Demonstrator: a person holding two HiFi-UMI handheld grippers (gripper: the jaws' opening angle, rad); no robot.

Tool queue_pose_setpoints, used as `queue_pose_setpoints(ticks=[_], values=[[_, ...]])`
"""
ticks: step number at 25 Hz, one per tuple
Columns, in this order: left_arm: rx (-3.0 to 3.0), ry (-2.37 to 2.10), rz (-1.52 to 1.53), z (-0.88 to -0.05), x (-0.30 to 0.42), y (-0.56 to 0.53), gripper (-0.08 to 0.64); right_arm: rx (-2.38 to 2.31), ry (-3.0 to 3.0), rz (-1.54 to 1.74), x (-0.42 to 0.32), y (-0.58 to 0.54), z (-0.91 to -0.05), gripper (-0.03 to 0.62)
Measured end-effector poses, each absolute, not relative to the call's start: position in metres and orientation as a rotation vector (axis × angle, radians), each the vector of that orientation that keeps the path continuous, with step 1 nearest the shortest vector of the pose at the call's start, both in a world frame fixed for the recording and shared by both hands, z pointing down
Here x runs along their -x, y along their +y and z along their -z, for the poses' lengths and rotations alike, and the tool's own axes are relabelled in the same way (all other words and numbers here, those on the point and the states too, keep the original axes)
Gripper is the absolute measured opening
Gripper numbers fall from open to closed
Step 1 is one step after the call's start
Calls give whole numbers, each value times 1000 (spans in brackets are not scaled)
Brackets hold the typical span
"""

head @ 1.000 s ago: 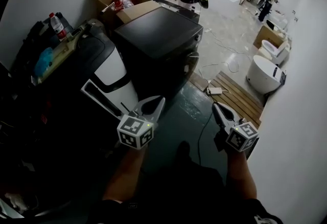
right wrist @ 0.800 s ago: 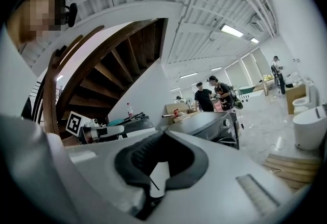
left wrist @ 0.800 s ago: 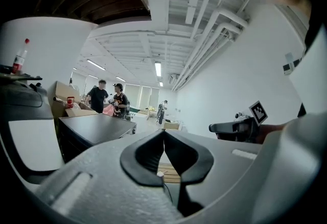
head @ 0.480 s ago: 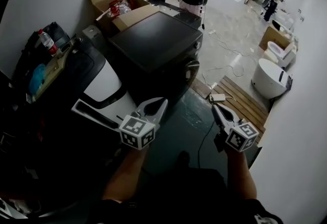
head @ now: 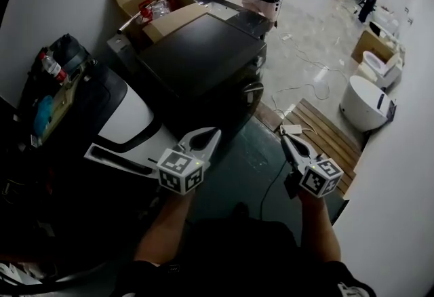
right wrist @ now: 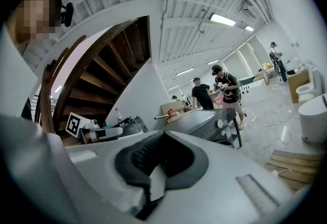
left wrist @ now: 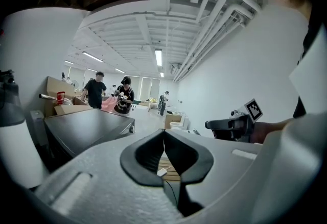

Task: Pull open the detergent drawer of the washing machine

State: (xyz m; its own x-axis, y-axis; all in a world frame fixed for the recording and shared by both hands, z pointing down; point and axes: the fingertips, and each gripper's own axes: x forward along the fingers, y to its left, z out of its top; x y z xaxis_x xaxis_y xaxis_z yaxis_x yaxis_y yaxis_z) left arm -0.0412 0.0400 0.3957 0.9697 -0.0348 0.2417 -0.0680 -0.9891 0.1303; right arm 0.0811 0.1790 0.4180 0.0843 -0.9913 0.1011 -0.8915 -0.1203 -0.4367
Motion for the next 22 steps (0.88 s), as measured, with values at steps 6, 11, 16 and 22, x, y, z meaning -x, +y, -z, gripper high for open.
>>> queue_pose_setpoints(ticks=[6, 11, 16, 22], values=[[-2968, -115, -407, -405, 23, 29, 11, 2061, 1897, 610, -99, 169, -433, 0], [-2958, -141, -413, -412, 16, 5, 11, 2062, 1924, 632, -108, 149, -439, 0], [-2937, -190, -394, -422, 6, -43, 11, 2074, 1928, 683, -118, 110, -450, 0], [-2929, -238, -254, -413, -22, -128, 11, 2083, 1950, 686, -146, 28, -434, 0]])
